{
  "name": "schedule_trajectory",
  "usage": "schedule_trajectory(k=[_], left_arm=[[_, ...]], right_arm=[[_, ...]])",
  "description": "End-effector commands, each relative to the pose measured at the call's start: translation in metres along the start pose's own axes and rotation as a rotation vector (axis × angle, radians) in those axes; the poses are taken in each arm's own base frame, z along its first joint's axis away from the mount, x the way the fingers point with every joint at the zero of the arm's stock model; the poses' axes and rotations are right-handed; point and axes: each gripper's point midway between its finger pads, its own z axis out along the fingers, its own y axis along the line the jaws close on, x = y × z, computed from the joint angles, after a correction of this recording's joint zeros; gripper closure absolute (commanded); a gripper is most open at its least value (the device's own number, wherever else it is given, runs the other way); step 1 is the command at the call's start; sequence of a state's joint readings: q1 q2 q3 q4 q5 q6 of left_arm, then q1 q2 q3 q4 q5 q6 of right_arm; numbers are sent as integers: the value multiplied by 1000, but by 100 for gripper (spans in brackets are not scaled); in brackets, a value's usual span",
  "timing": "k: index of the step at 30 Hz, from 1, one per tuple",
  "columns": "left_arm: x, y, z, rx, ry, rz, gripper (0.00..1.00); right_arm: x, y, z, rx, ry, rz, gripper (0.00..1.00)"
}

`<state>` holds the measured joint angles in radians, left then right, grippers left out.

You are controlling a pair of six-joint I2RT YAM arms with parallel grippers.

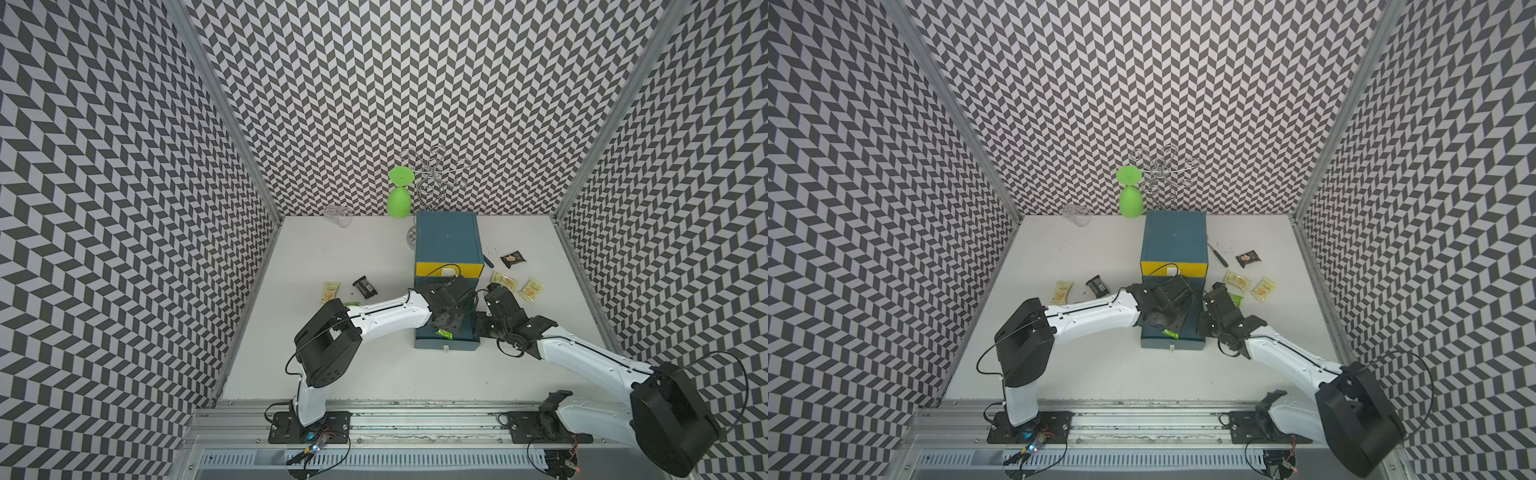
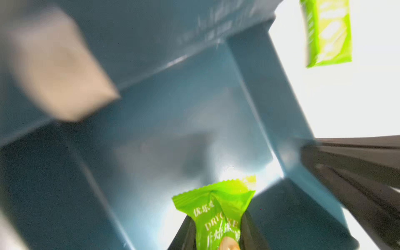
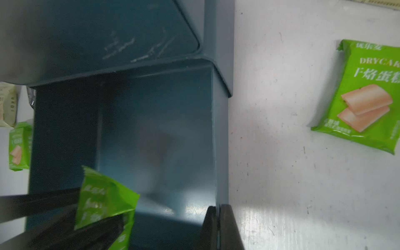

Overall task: Take the cookies out of the drawer
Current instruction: Pick up the cookie from the drawer, then place the cookie at the center of the board.

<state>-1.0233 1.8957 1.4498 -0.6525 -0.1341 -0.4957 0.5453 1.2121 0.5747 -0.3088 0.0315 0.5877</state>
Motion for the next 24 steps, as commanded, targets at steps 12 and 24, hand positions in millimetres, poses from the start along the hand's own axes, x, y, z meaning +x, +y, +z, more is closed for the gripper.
schedule_trajectory(k=[12,24], left_arm=[[-28,-6,-75,59,-133,-32,70],[18,38,-148,82,-191,-136,70]], right_arm=[[16,-12,11,32,44,6,100],[8,-8,9,23,16,24,100]])
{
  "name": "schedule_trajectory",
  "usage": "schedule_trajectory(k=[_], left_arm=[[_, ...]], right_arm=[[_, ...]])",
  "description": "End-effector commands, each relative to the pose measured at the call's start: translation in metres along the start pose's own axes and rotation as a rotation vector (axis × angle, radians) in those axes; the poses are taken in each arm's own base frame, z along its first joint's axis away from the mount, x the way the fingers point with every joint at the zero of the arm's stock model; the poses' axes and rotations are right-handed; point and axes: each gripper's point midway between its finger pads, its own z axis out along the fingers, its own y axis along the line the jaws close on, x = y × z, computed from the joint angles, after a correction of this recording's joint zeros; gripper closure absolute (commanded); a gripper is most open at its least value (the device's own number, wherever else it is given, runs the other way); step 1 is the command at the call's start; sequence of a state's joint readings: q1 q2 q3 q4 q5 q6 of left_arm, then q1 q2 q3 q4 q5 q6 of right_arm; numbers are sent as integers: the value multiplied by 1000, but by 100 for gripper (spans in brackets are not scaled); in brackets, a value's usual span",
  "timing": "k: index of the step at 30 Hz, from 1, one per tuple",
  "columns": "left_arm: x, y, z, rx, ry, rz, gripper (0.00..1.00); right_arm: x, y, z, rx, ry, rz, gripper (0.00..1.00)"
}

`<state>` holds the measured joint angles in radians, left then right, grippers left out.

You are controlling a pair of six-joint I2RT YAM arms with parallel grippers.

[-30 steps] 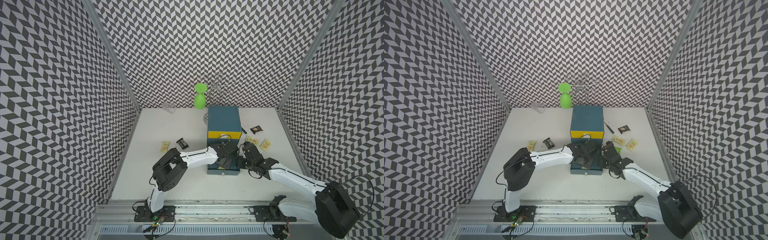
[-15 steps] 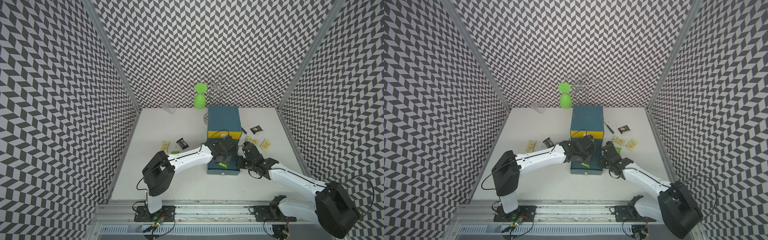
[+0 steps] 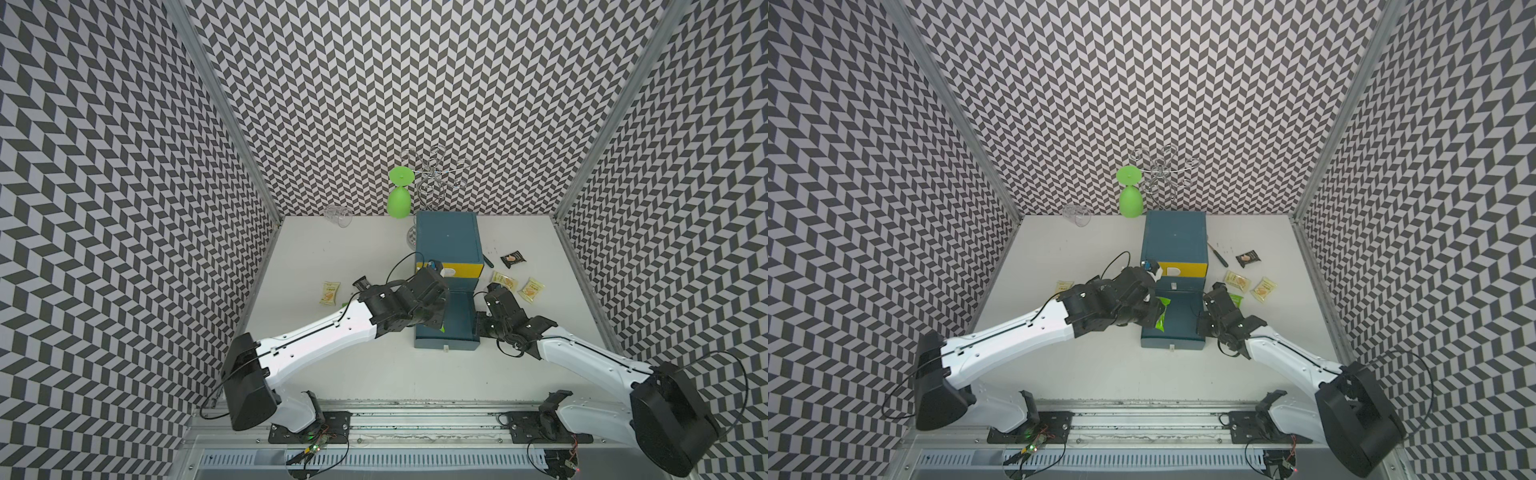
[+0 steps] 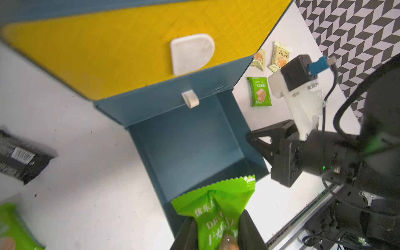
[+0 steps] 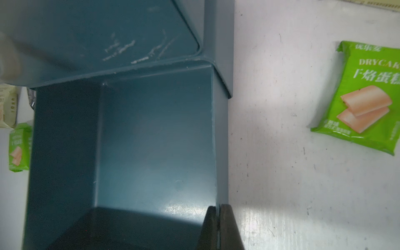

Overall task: Take the cookies out of the drawer
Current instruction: Place the cookie at the center of the board.

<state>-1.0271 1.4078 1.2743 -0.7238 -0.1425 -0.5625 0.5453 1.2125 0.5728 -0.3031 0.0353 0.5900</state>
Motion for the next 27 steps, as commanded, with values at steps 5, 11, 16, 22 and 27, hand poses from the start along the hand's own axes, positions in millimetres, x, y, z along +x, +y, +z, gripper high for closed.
schedule_trajectory(k=[5,11,16,22,27], left_arm=[[33,65,-17,-90,10,-116,69],[56,135,13,-189,41,-211,68],[73,180,45,-258,78,-262,68],[80,224,68,-346,126,-298,67],[86,249,80,-385,153,-312,61]], right_arm=[[1,-3,11,14,6,25,100],[-13,7,11,4,-7,26,100],[-24,15,4,-19,-37,27,100],[-37,22,-25,-51,-102,-69,57],[-36,30,-64,-156,-177,-105,45]])
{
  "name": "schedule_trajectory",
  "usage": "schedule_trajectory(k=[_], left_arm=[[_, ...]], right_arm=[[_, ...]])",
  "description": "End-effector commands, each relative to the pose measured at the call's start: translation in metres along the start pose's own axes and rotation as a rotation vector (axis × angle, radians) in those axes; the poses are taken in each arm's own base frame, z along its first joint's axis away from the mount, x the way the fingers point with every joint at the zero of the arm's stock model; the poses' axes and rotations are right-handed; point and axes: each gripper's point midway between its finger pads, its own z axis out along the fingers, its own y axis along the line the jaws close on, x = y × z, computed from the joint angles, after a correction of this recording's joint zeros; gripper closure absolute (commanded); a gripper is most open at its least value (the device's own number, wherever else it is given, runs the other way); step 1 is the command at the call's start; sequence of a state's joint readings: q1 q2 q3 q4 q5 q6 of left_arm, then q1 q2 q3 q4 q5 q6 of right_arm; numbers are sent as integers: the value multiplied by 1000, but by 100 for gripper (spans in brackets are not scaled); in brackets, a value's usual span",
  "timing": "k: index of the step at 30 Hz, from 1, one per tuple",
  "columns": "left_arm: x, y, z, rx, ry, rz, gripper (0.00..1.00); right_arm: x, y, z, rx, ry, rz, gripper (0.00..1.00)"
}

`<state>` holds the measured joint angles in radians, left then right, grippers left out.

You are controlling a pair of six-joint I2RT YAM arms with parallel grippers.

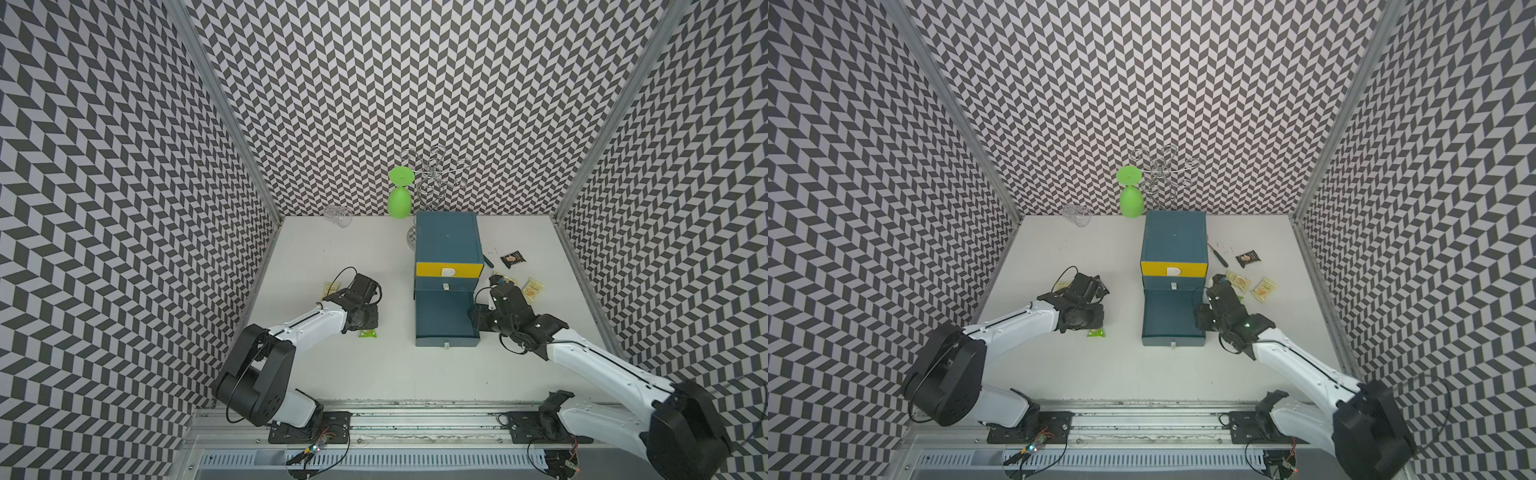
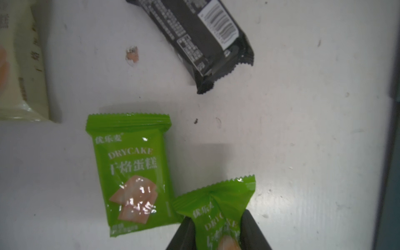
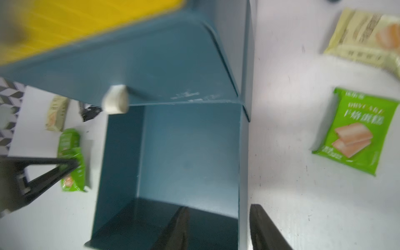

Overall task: Take the cookies out of the drawer
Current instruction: Place the cookie at the center of the board, then close the drawer in the storage box.

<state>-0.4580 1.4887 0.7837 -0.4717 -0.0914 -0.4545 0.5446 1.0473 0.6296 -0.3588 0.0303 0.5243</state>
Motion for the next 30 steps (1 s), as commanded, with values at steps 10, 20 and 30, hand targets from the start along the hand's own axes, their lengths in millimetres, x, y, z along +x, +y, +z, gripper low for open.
schedule_trajectory(k=[10,20,30], left_arm=[[-35,-43,-10,168,-92,31,25],[-37,-87,-77,350,-189,63,22],[-57,-86,-138,399,-312,59,22]], right_arm=[[69,56,-46,-454,62,-66,95],[122,54,-38,-518,22,33,100],[118,54,-8,-489,-76,122,100]])
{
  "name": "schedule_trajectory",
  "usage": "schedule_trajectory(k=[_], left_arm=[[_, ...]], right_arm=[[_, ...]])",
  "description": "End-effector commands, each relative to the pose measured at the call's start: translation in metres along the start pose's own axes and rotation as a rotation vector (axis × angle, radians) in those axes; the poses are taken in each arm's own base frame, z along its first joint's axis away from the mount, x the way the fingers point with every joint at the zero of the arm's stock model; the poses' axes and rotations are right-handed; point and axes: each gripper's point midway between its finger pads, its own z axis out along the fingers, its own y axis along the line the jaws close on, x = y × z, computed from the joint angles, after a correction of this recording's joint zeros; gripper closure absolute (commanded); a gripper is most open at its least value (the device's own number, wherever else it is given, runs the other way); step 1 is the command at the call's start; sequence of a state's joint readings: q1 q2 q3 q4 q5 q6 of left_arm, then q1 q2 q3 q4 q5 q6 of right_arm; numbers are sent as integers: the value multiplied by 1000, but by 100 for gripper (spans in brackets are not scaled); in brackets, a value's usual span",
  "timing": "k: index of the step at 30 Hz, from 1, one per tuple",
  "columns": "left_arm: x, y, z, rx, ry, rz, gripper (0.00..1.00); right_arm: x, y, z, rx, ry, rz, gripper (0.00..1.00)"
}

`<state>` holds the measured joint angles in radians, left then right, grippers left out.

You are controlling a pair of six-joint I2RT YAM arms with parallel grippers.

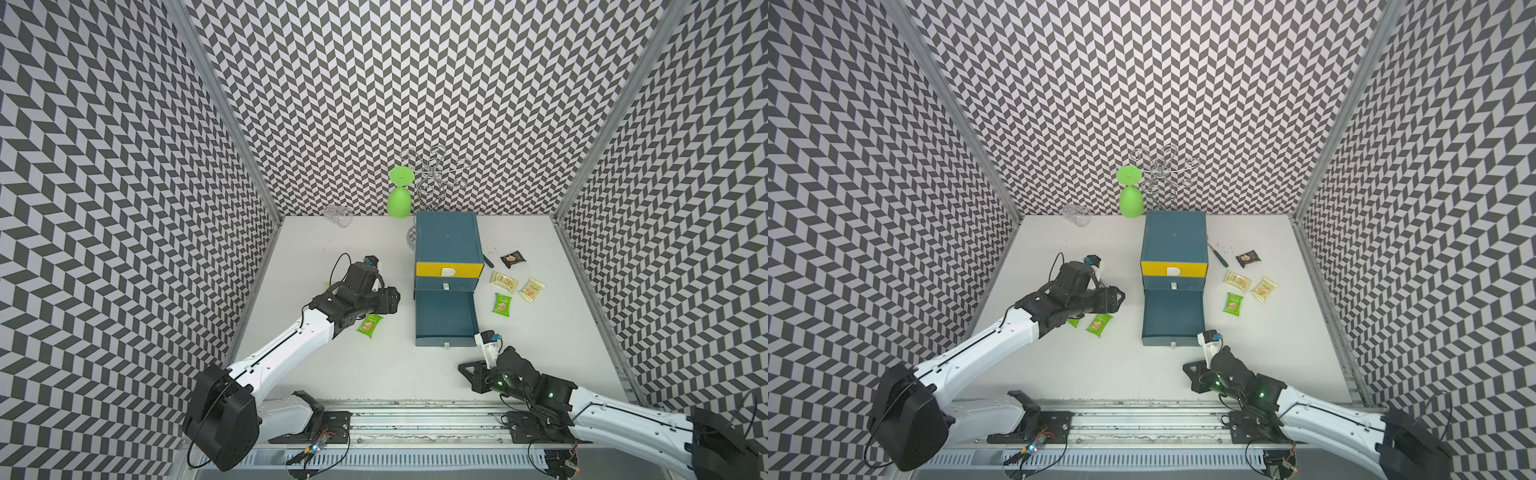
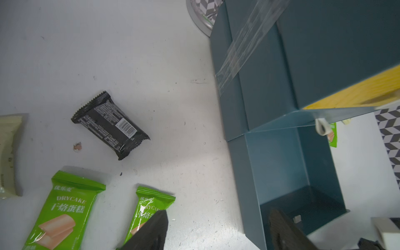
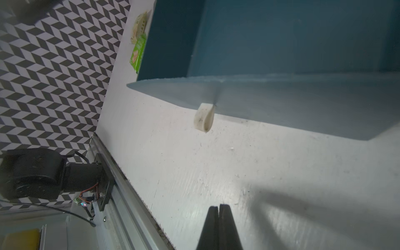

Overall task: Take the cookies out of the drawer
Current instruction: Close the drawer in the storage box.

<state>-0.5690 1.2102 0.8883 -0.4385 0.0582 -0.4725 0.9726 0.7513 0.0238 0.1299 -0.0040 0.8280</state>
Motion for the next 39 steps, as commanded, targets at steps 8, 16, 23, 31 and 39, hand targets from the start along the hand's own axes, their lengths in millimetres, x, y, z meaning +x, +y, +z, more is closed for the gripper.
schedule_trajectory(k=[8,16,23,31,39], left_arm=[[-28,-14,-59,50,-124,-10,21],[-12,-2,-66,35,-122,-22,21],[0,3,-63,34,-108,-38,21],[9,5,-61,52,-100,-56,22],[17,9,-63,49,-103,-61,22]], right_arm=[[-76,34,8,-81,-326,109,100],[-108,15,18,-92,-410,204,100],[-138,21,32,-176,-450,243,100],[-160,26,42,-294,-530,310,100],[-173,5,47,-372,-592,389,100]])
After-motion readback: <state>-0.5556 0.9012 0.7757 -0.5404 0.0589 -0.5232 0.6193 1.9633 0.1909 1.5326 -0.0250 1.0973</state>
